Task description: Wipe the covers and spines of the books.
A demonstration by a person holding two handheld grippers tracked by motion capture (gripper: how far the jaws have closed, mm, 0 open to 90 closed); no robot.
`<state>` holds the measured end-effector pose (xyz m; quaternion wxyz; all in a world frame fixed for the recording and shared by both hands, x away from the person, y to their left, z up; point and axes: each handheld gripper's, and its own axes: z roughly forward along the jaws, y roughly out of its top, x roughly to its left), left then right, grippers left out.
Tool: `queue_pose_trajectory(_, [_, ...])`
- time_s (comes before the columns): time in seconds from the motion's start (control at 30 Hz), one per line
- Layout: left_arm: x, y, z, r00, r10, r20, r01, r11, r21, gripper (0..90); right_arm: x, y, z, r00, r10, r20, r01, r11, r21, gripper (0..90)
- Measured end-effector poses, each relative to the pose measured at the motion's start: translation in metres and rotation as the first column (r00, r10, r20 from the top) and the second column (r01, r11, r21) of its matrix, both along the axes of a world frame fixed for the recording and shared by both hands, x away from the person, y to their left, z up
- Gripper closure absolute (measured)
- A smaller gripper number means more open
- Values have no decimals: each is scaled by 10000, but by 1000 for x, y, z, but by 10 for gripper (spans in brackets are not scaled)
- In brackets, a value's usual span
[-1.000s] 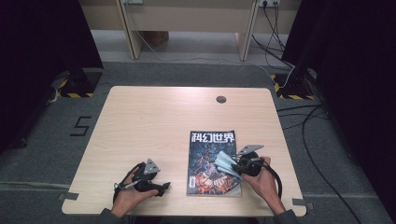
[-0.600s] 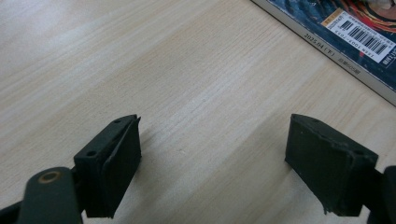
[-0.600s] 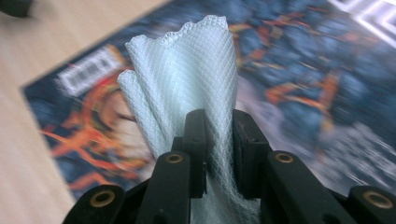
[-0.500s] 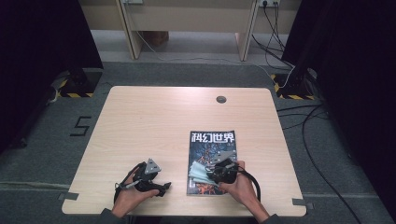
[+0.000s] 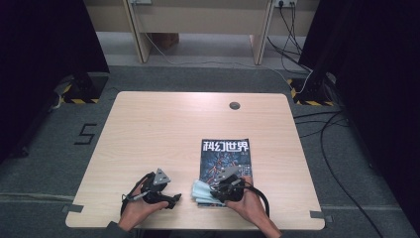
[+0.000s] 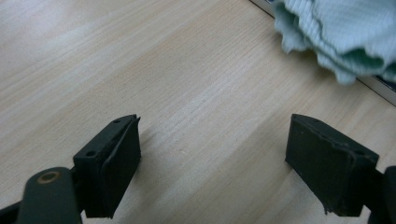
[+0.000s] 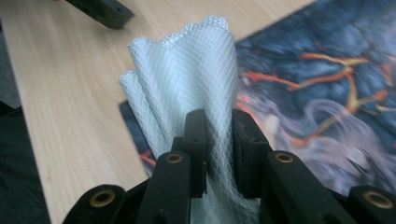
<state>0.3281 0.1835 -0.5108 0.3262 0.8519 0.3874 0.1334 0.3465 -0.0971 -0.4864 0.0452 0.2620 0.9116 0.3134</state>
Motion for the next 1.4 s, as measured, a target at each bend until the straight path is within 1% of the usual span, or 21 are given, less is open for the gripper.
queue_pose_trajectory(0.1, [0,0,0,10000,6,5,-6,10000,-8,170,4,-22,1,9983,-575,12,575,9983,-72,778])
queue_pose_trajectory(0.17, [0,0,0,10000,16,-1,-16,10000,-1,170,7,-41,2,9944,-1054,42,1055,9943,-134,778])
queue_pose_trajectory(0.23, [0,0,0,10000,5,-11,-5,10000,5,170,10,-57,2,9889,-1485,85,1487,9888,-156,778])
queue_pose_trajectory(0.33, [0,0,0,10000,9,-15,-9,10000,19,170,12,-81,3,9757,-2191,50,2191,9756,-145,778])
queue_pose_trajectory(0.37, [0,0,0,10000,4,-9,-4,10000,8,170,13,-87,3,9717,-2361,101,2362,9716,-134,778])
queue_pose_trajectory(0.4, [0,0,0,10000,5,-6,-5,10000,6,169,14,-93,3,9681,-2500,177,2503,9680,-180,778])
queue_pose_trajectory(0.43, [0,0,0,10000,7,-5,-7,10000,4,170,13,-97,3,9641,-2653,140,2655,9640,-134,778])
queue_pose_trajectory(0.5, [0,0,0,10000,14,-11,-14,10000,9,170,12,-102,4,9623,-2717,125,2719,9622,-134,779])
queue_pose_trajectory(0.53, [0,0,0,10000,15,-10,-15,10000,10,169,11,-102,4,9623,-2712,202,2715,9623,-140,779])
queue_pose_trajectory(0.6, [0,0,0,10000,10,-10,-10,10000,8,169,9,-102,4,9647,-2622,245,2627,9647,-183,779])
queue_pose_trajectory(0.63, [0,0,0,10000,6,-16,-6,10000,16,168,8,-100,4,9653,-2604,185,2607,9652,-209,779])
queue_pose_trajectory(0.77, [0,0,0,10000,29,-4,-29,10000,-2,164,7,-89,4,9739,-2256,247,2262,9736,-299,778])
queue_pose_trajectory(0.8, [0,-1,0,10000,50,-15,-50,10000,20,163,7,-84,4,9775,-2090,269,2099,9771,-349,778])
queue_pose_trajectory(0.93, [0,-1,0,10000,49,-8,-49,10000,15,160,5,-64,3,9872,-1577,230,1584,9869,-319,778])
queue_pose_trajectory(1.03, [0,-1,0,10000,57,-13,-57,10000,18,159,3,-49,3,9920,-1242,203,1248,9916,-325,778])
queue_pose_trajectory(1.13, [0,-1,0,10000,64,-6,-64,10000,12,158,0,-34,1,9969,-787,97,788,9968,-144,778])
queue_pose_trajectory(1.2, [0,-1,0,10000,64,-4,-64,10000,11,158,-5,-23,1,9985,-540,59,541,9985,-117,778])
queue_pose_trajectory(1.4, [0,-1,0,10000,55,6,-55,10000,-16,158,-12,-1,0,10000,62,65,-62,10000,-27,778])
